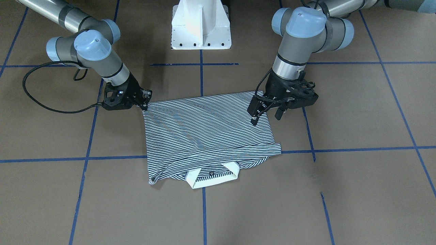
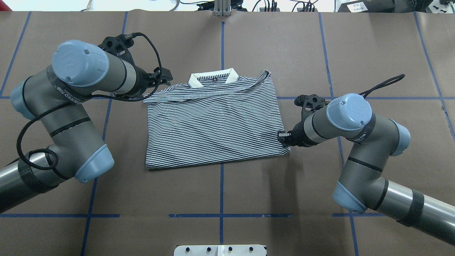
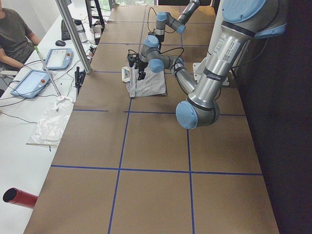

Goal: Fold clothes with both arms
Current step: 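Grasp the folded shirt's edge nearest the right gripper, then drag the folded shirt with the right gripper away from the left arm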

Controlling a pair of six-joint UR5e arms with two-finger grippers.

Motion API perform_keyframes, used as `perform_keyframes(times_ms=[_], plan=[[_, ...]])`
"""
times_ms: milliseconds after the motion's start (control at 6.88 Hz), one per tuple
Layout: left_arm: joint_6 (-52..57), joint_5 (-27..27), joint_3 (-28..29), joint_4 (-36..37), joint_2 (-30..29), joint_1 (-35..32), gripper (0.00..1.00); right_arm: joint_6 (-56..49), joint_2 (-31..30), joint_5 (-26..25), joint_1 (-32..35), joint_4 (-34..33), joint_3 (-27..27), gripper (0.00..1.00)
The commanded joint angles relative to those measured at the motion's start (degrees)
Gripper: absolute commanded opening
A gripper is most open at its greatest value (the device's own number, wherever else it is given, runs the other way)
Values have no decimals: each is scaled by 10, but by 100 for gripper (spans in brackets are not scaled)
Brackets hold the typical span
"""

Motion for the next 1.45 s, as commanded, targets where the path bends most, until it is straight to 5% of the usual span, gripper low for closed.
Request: perform_keyframes(times_ms=[0, 581, 872, 1017, 1308], plan=[[0, 0, -6, 0, 1, 1, 100, 1, -79, -8, -25, 0, 68, 0], [-1, 1, -11, 0, 1, 4, 100, 26, -252, -3, -128, 1, 213, 0], [-1, 1, -15, 0, 1, 19, 100, 67, -287, 1, -193, 6, 239, 0], [-13, 1, -18, 0, 1, 30, 100, 68, -287, 14, -192, 9, 243, 99], [-49, 0, -37, 25, 1, 73, 100, 81, -281, 12, -158, 10, 286, 100]])
